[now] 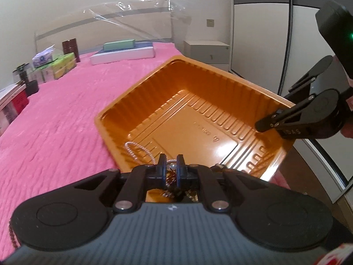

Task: Organize jewelry

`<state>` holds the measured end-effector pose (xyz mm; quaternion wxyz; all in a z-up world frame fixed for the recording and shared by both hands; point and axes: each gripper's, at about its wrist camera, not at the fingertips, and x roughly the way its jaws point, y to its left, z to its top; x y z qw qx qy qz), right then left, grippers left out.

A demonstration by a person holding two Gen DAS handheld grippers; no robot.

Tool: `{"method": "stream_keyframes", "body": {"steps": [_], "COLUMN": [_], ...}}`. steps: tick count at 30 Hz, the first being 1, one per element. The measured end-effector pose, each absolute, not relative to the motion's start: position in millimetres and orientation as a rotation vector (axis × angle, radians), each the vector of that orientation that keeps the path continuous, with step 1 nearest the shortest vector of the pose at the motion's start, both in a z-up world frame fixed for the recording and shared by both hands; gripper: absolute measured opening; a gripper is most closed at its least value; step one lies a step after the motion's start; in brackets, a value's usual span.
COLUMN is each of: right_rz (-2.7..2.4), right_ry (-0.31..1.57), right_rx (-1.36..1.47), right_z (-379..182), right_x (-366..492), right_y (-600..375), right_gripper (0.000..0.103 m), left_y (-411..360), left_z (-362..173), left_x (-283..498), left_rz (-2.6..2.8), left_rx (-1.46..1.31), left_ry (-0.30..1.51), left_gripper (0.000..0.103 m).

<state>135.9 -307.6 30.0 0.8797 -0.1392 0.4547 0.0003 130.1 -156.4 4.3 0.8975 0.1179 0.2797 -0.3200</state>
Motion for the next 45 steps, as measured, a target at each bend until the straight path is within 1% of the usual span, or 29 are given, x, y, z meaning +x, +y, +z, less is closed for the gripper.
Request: {"method": "stream_keyframes", "body": {"steps": [3, 4, 5, 6, 7, 12, 20, 30, 34, 40, 45], "right_rz": [0.001, 0.001, 0.001, 0.001, 0.001, 0.001, 0.001, -0.003, -0.006, -0.008, -0.009], "right_ry": [0.948, 0.949, 0.949, 0.949, 0.949, 0.948, 0.948, 0.950, 0.951, 0.952, 0.955], "right_rx": [-0.286, -0.285, -0.285, -0.284, -0.284, -0.284, -0.285, -0.290, -0.291, -0.291, -0.291], "right_z": [29.7, 29.7, 29.6, 29.7, 29.6, 29.4, 29.8, 30.5, 30.5, 30.7, 30.9], "right_x": [135.6, 135.7, 135.4, 135.3, 135.3, 135.0, 135.1, 135.0, 135.7, 135.7, 136.5], "right_y": [-308.3, -308.3, -308.6, -308.4, -308.4, -308.3, -308.4, -308.2, -308.0, -308.5, -309.0], "right_gripper": [0.005, 0.005, 0.005, 0.005, 0.005, 0.005, 0.005, 0.005, 0.005, 0.005, 0.005], "left_y": [-161.9, -164.7, -165.9, -165.6, -163.1, -134.9, -55.0, 34.5, 49.9, 44.1, 41.4], "left_z": [2.3, 1.4, 0.4, -0.3, -0.6, -4.9, -5.9, -26.9, -31.9, -42.4, -53.7], "left_x": [133.1, 134.1, 133.6, 133.0, 132.9, 126.4, 116.9, 148.9, 169.2, 187.8, 193.0], "left_rz": [-0.672, -0.669, -0.662, -0.652, -0.650, -0.593, -0.399, -0.159, -0.142, -0.189, -0.199], "left_rx": [0.254, 0.258, 0.263, 0.266, 0.264, 0.230, 0.183, 0.154, 0.159, 0.263, 0.286], "left_ry": [0.581, 0.586, 0.586, 0.583, 0.583, 0.592, 0.601, 0.653, 0.648, 0.652, 0.678], "left_gripper": [0.008, 0.010, 0.019, 0.022, 0.023, 0.023, 0.023, 0.023, 0.023, 0.023, 0.023]}}
